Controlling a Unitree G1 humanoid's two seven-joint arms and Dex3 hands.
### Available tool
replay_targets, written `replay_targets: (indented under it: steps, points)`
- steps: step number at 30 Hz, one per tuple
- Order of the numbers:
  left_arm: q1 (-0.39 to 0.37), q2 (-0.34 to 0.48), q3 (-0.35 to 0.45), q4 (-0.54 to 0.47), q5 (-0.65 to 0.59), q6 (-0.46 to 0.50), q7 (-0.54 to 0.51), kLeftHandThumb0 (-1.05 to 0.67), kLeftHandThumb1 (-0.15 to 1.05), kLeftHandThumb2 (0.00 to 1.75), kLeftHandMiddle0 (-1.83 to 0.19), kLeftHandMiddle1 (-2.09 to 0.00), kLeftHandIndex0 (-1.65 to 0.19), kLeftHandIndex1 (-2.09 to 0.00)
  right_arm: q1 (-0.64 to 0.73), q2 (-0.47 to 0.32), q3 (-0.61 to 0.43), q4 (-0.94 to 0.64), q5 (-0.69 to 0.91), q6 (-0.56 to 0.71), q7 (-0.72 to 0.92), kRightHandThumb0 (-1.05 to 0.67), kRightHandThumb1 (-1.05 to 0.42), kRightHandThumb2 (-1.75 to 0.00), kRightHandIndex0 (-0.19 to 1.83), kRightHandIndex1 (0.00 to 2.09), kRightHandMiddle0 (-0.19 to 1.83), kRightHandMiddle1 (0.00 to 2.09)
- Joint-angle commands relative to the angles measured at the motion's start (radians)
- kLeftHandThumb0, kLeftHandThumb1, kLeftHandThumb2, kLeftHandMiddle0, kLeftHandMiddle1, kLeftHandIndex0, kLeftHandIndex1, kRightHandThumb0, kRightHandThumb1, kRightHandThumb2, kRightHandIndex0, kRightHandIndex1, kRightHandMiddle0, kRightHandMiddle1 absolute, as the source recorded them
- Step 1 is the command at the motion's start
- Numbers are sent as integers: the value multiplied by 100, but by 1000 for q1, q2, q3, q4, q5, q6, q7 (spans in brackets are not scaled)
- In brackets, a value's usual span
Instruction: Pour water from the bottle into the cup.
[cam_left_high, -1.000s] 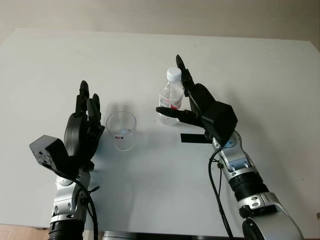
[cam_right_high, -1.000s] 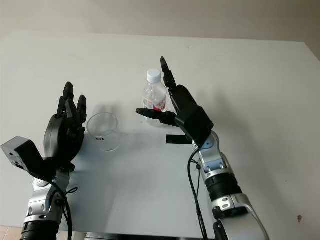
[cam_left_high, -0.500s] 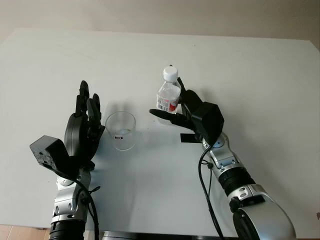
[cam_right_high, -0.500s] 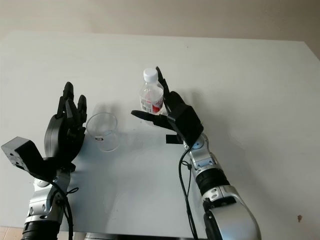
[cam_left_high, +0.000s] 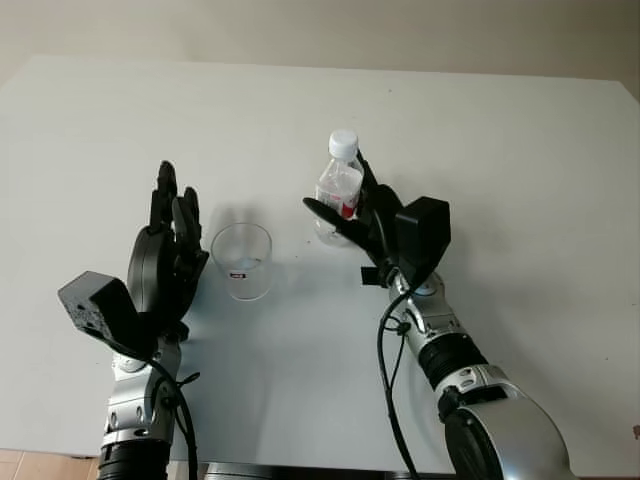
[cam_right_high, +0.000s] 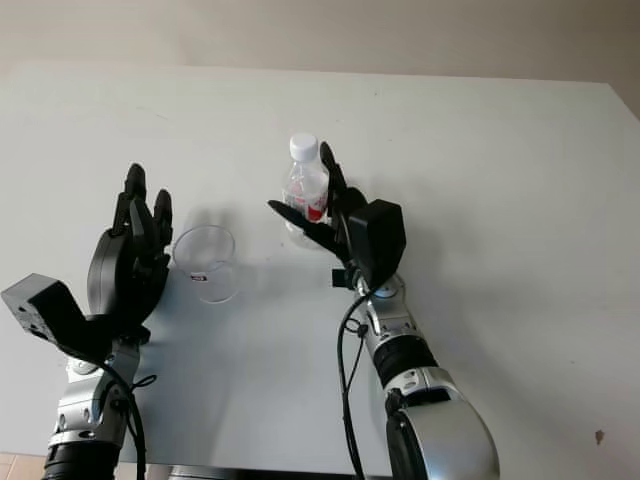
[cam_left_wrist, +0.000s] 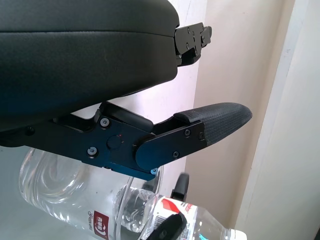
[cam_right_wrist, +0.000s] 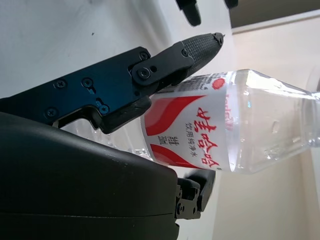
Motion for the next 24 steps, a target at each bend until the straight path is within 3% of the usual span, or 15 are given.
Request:
replay_targets:
  steps: [1,4,8,13,15,20,24]
  points:
    - [13,2,0,-12,4,-6,2,-77,105,75,12,-5,17,-5,-23,1,3,12,-9,-25,-4,-70,-89,-5,-8,187,-4,191]
    - [9,1,-2,-10,5,-4,3,-77,105,75,11,-5,17,-6,-29,-2,4,25,-15,-56,13,-69,-87,-5,5,207,12,207]
    - [2,0,-5,-1,7,-5,3,-78,105,74,11,-5,17,-5,-40,-13,16,49,-39,-99,22,-62,-89,-6,25,209,28,209]
    - [-4,-4,-6,5,5,-5,5,-78,105,74,12,-5,17,-6,-55,-29,31,74,-66,-142,38,-38,-98,-6,75,209,58,209]
    - [-6,-4,-6,9,5,-9,5,-78,105,74,12,-5,17,-5,-59,-29,28,80,-61,-143,49,-33,-103,-8,85,209,69,209]
    - [-14,-3,-4,21,3,-14,2,-78,105,74,13,-5,18,-5,-64,-22,15,88,-45,-145,52,-32,-105,-13,85,209,76,209]
    - [-14,-1,-4,20,1,-15,-1,-79,105,74,13,-5,18,-5,-65,-27,34,78,-82,-161,-5,-43,-105,-7,107,209,109,209]
